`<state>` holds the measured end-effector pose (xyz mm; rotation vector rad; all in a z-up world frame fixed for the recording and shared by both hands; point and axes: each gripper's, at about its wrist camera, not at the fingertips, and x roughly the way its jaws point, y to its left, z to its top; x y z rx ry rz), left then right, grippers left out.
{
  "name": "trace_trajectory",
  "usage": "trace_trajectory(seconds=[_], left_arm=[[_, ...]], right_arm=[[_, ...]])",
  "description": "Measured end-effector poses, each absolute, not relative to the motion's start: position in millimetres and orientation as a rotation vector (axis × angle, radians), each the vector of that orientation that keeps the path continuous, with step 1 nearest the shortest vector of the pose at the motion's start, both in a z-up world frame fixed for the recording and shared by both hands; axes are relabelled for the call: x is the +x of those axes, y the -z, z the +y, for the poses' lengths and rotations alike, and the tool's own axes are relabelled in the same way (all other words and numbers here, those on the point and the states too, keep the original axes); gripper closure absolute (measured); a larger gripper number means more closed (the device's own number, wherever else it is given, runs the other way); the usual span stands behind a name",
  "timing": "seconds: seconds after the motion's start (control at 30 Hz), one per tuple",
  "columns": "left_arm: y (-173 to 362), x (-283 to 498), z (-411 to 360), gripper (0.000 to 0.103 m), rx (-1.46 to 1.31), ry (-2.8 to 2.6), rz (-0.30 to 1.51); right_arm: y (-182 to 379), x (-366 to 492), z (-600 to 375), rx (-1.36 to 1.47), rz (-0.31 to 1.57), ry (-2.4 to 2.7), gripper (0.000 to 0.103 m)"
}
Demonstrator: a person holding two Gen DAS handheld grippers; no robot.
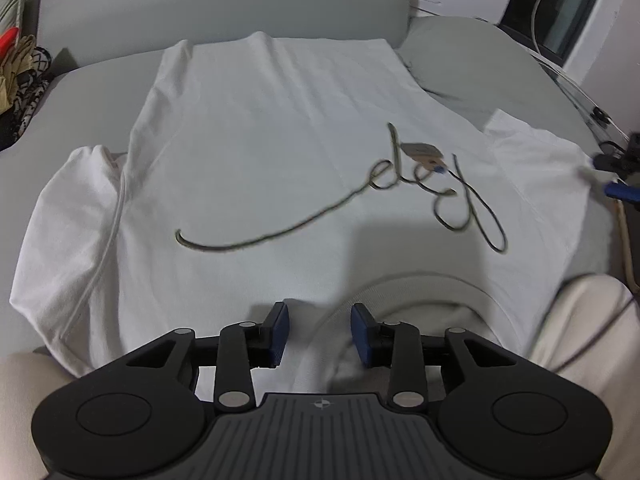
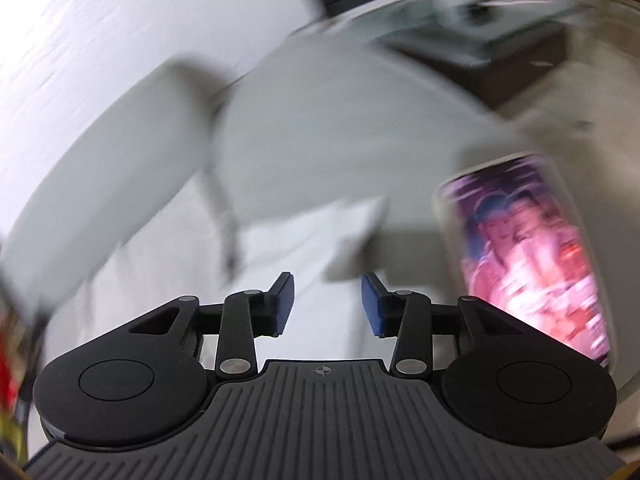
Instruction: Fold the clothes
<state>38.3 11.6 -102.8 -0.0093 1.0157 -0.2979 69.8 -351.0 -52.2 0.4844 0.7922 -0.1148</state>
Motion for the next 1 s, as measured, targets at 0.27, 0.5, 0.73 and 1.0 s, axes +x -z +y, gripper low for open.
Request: trace_trajectory(seconds=[0.27, 0.5, 0.73, 1.0], left_arm=[[75.6, 13.8, 102.0, 0.07, -0.382, 0.234, 0.956], [76.3, 5.1, 247.6, 0.067, -0.873, -0.084, 0.798], [131.3, 36.8, 273.2, 0.059, -1.188, -0.019, 0.917], [168.6, 68.0, 275.2, 0.064, -1.465, -0.025, 0.84]], right_arm=[[80.3, 42.7, -239.3, 0.318, 1.021, -0.295, 0.059], [83.1, 40.0, -198.1, 0.277, 1.031, -0.413, 0.058], [104.1, 57.5, -189.1, 0.317, 1.089, -0.392, 0.056], [108.3, 58.5, -191.7, 0.331, 1.082, -0.398, 0.056]])
